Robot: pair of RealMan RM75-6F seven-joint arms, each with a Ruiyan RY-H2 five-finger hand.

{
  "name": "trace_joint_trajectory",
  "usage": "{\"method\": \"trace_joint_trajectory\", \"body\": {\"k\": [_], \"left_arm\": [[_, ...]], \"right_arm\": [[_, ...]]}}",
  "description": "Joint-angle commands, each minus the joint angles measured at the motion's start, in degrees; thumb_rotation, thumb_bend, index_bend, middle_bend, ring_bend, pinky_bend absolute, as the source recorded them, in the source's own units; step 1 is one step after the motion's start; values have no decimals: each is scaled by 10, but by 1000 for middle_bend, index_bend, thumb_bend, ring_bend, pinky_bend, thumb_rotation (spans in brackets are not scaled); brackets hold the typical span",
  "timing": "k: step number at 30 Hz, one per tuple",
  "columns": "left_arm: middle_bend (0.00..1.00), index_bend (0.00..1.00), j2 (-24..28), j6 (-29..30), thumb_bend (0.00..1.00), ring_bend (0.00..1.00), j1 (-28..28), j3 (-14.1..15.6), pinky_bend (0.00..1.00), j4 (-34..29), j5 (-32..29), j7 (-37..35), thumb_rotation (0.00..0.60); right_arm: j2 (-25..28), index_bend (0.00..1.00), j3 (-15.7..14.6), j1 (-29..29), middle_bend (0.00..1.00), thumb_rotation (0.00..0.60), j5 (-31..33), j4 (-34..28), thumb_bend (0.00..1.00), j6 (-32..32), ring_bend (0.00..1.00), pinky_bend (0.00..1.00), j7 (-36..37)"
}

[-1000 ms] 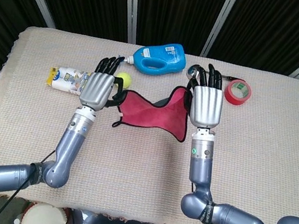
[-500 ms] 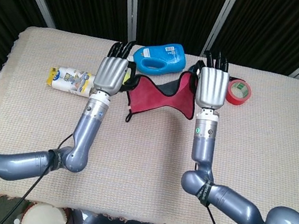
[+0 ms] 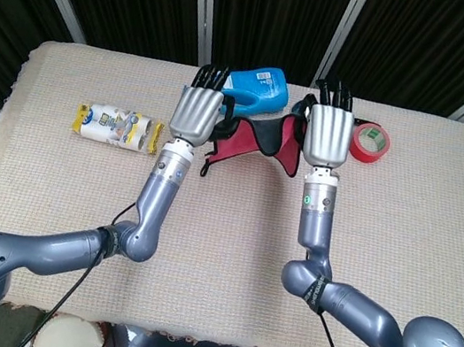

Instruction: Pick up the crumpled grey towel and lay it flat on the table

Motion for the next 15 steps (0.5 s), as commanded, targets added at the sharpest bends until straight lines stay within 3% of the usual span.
{"method": "trace_joint_trajectory", "body": {"k": [1, 15], "left_arm": [[46, 698, -1, 12, 410, 0, 19, 24, 0, -24, 9, -8, 600], [46, 698, 70, 98, 410, 0, 143, 142, 0, -238, 68, -8, 600]], "right_arm": [[10, 625, -31, -28, 261, 600, -20, -29, 584, 18, 116, 164, 6], [53, 625, -117, -123, 261, 600, -75, -205, 583, 96, 116, 164, -25]]}}
